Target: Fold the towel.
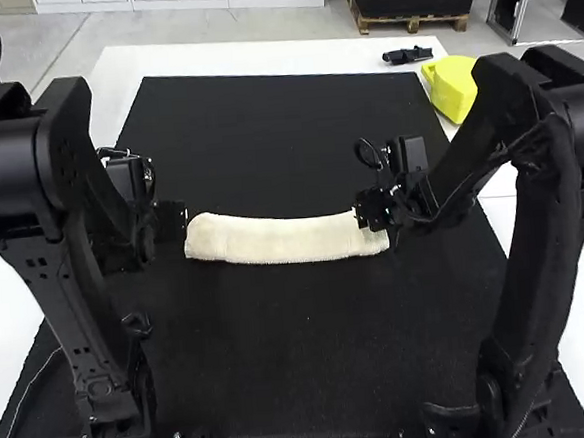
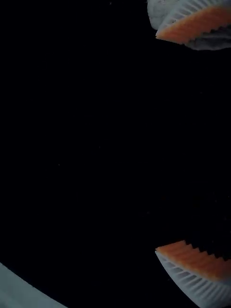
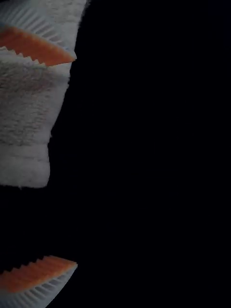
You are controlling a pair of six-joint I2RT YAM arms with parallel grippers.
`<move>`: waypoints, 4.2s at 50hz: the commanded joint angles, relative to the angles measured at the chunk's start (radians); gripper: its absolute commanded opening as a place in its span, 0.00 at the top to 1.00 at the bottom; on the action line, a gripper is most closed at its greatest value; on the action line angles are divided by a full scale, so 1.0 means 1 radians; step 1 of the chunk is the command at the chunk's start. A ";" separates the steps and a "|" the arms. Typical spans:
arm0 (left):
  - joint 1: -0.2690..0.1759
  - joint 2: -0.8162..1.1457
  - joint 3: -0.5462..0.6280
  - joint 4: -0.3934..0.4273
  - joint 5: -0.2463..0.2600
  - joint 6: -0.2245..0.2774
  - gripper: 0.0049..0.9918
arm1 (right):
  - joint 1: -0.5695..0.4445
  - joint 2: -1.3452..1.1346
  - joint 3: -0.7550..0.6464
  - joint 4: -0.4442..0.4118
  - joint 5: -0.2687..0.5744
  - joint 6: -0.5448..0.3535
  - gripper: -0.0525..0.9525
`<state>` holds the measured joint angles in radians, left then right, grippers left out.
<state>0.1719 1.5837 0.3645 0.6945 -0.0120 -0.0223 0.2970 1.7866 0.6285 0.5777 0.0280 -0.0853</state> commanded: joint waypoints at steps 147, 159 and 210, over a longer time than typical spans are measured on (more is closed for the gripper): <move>0.008 -0.106 0.022 -0.033 -0.008 0.016 0.03 | -0.133 0.016 0.025 -0.039 -0.080 0.062 0.96; 0.008 -0.106 0.022 -0.033 -0.008 0.016 0.03 | -0.171 0.013 0.031 -0.022 -0.060 0.036 0.96; 0.006 -0.105 0.013 -0.024 -0.009 0.015 0.03 | -0.114 -0.035 0.079 -0.015 0.030 0.013 0.96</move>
<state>0.1722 1.5105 0.3645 0.6621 -0.0154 -0.0151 0.1280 1.7611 0.6849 0.5488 0.0177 -0.0948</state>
